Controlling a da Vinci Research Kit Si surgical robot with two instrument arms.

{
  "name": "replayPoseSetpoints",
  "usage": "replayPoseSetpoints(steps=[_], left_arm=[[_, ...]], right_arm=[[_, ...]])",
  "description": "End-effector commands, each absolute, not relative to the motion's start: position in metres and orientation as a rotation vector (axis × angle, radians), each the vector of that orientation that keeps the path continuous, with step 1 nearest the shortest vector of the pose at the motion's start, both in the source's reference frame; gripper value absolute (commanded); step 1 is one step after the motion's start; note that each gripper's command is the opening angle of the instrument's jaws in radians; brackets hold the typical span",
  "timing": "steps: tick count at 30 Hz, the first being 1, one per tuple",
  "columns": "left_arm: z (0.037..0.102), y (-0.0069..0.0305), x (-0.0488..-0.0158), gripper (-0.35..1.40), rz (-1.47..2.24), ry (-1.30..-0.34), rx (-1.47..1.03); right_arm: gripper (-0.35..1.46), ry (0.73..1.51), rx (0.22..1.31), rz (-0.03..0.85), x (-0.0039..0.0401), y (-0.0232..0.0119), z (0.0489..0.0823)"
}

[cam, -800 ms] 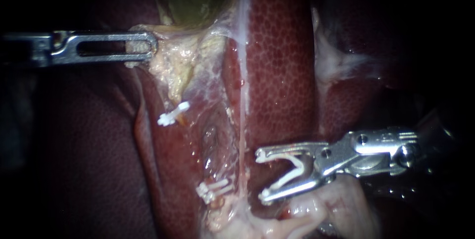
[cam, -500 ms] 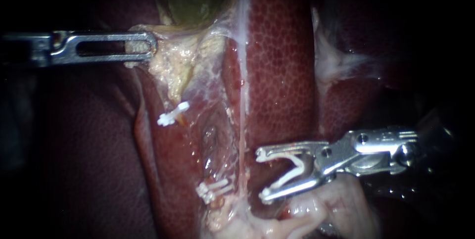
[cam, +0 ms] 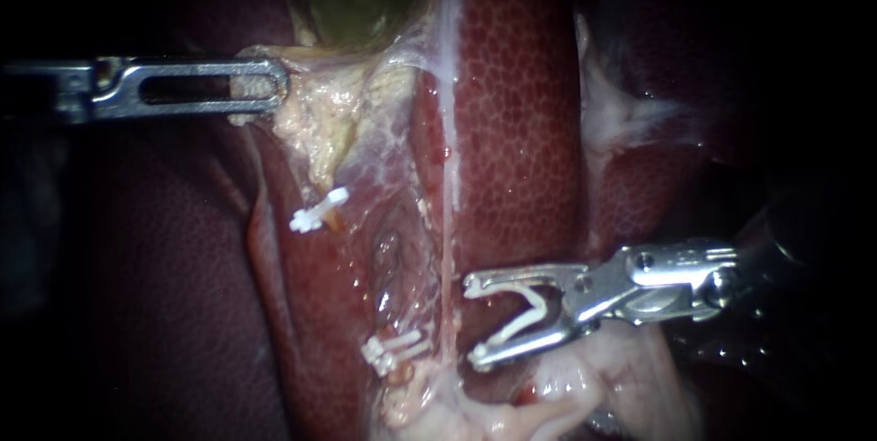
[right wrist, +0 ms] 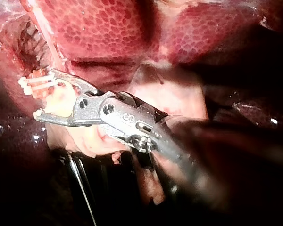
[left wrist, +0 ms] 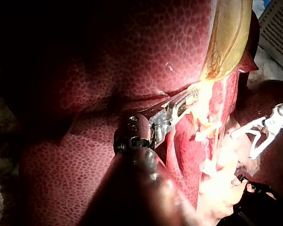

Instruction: Clipping first clip right tube

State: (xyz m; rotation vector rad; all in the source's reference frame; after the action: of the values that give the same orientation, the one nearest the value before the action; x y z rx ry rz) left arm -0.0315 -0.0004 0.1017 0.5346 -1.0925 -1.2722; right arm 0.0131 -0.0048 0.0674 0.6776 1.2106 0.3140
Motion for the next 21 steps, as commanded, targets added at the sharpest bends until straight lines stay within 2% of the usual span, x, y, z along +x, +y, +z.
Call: replayPoseSetpoints(steps=[1,12,21], left_arm=[[0.1017,-0.0004,-0.0315,-0.35,-1.272,-1.093,0.535],[0.1017,-0.0005,-0.0315,-0.35,-1.272,-1.093,0.534],[0.1016,-0.0005,-0.0315,-0.35,-1.272,-1.093,0.534]], right_arm=[[0.60,1.208,0.680,0.320,0.0131,-0.0049,0.0678],[0.60,1.193,0.682,0.356,0.0145,-0.0053,0.0718],[0.60,1.192,0.683,0.357,0.0158,-0.0059,0.0726]])
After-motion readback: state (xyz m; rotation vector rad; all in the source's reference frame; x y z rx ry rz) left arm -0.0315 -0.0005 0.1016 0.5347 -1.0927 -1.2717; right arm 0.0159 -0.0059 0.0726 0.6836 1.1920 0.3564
